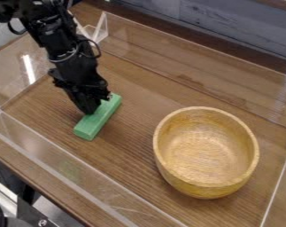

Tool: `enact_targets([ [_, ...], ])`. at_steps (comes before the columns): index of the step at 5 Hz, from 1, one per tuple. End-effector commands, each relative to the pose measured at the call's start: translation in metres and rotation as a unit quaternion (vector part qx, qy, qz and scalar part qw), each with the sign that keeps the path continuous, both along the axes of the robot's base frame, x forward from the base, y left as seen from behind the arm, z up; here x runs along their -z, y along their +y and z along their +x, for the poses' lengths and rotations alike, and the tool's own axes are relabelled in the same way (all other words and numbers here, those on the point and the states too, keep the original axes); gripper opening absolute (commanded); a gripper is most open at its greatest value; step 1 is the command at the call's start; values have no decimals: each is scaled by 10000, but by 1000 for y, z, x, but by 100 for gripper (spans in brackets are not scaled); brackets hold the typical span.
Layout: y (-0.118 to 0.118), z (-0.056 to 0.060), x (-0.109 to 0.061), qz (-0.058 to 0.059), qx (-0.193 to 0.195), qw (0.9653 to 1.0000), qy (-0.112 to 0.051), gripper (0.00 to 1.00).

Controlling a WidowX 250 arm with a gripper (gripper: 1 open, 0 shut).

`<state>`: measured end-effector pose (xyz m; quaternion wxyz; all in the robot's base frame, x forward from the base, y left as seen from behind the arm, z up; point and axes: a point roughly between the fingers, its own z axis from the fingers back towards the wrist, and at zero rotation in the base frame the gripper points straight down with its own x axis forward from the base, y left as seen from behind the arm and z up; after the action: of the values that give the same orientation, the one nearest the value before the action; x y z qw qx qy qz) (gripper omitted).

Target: Remove the green block from inside the brown bowl and put it on the table

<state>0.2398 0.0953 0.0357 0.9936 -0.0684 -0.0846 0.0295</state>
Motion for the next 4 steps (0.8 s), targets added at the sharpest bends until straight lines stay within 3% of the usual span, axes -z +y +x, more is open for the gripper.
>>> enact_targets([
  [1, 3, 11, -13, 99, 35, 9998, -149, 100],
  [2, 1, 14, -13, 75, 28, 9999, -111, 100],
  [3, 1, 15, -12, 54, 6, 10000, -74, 0],
  [4, 1, 15, -11, 34, -21, 10000, -39, 0],
])
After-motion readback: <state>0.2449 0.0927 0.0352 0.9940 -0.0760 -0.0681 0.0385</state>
